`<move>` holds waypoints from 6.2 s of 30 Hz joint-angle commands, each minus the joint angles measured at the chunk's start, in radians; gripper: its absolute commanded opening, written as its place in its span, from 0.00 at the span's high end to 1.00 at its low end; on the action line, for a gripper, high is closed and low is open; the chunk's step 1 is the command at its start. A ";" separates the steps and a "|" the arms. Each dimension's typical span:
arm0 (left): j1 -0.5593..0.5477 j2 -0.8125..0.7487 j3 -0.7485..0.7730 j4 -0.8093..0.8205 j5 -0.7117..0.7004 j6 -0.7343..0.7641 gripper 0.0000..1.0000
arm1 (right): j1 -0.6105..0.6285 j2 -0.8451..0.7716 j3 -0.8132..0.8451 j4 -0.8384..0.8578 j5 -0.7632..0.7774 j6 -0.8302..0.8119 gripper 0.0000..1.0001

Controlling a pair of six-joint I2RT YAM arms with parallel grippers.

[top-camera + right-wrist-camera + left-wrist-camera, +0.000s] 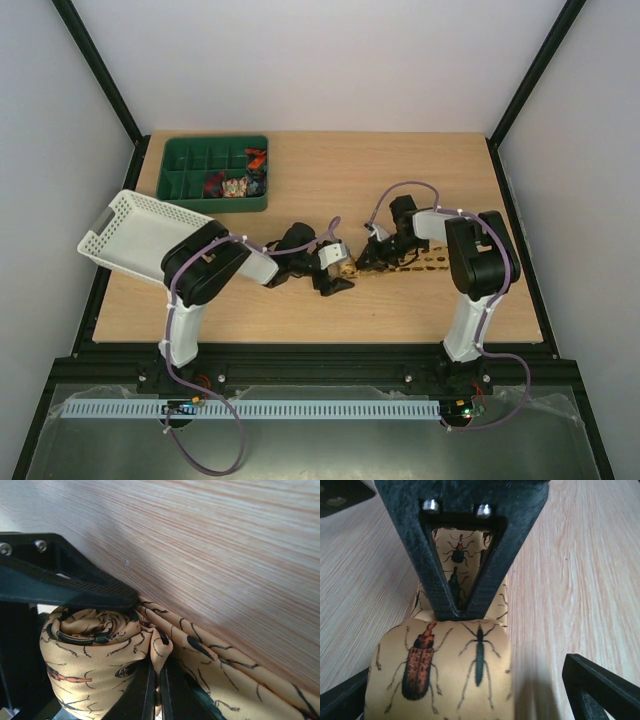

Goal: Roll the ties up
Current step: Roll the tie at the center of the board.

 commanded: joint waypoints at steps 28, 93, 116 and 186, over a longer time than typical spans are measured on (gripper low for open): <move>0.002 0.016 0.000 -0.204 -0.051 0.175 0.71 | 0.021 -0.086 0.073 -0.297 -0.015 -0.069 0.53; -0.042 0.031 -0.028 -0.122 -0.122 0.107 0.63 | -0.056 -0.089 0.030 -0.264 -0.033 -0.103 0.47; -0.048 0.029 -0.013 -0.128 -0.098 0.108 0.41 | -0.052 0.019 -0.020 -0.159 0.003 0.008 0.99; -0.013 0.033 -0.028 -0.176 -0.014 0.115 0.71 | 0.068 0.012 0.036 -0.112 -0.015 0.038 0.92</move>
